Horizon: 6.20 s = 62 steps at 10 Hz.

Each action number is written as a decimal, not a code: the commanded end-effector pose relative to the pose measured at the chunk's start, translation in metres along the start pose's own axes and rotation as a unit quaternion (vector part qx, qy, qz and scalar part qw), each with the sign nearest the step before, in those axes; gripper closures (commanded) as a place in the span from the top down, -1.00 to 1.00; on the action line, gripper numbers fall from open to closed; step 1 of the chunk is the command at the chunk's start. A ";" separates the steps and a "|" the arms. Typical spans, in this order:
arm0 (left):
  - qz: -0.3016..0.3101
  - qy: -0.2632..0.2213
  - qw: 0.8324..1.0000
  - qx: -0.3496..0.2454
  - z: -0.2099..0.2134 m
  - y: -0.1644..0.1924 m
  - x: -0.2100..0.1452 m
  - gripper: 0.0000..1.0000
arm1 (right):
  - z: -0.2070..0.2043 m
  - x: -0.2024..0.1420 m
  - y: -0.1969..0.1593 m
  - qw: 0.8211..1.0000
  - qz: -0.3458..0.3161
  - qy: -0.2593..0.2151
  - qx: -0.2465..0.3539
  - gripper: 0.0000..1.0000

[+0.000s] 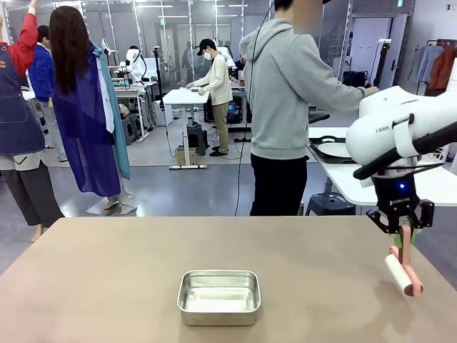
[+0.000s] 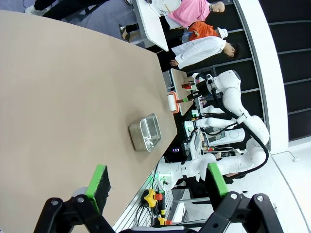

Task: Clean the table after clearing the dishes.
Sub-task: When the right (or left) Handle tray is removed, use the right hand (or left hand) to clean the right (or left) side of the table with the Lint Roller, then place the Lint Roller back on top of the Airtight Container.

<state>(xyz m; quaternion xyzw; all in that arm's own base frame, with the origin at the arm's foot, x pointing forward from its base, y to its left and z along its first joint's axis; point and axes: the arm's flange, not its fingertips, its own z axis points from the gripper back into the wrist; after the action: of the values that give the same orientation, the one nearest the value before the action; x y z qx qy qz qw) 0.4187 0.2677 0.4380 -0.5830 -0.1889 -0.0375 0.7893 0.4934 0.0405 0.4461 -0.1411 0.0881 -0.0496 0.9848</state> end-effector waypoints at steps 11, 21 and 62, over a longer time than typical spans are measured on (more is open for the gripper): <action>0.008 -0.005 1.000 0.008 -0.001 -0.005 -0.001 1.00 | 0.105 -0.097 -0.007 0.988 0.059 -0.105 0.095 -0.53; 0.008 -0.005 1.000 0.008 -0.001 -0.005 -0.001 1.00 | 0.142 -0.120 0.015 0.966 0.137 -0.200 0.094 -0.53; 0.008 -0.005 1.000 0.008 -0.001 -0.005 -0.001 1.00 | 0.109 -0.026 0.383 0.611 0.788 -0.074 0.022 1.00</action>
<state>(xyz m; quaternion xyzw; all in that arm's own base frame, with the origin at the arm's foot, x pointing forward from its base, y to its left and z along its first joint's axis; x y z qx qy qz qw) 0.4186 0.2672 0.4381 -0.5831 -0.1889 -0.0375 0.7893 0.5201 0.4341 0.4425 0.0031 0.0912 0.7546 0.6498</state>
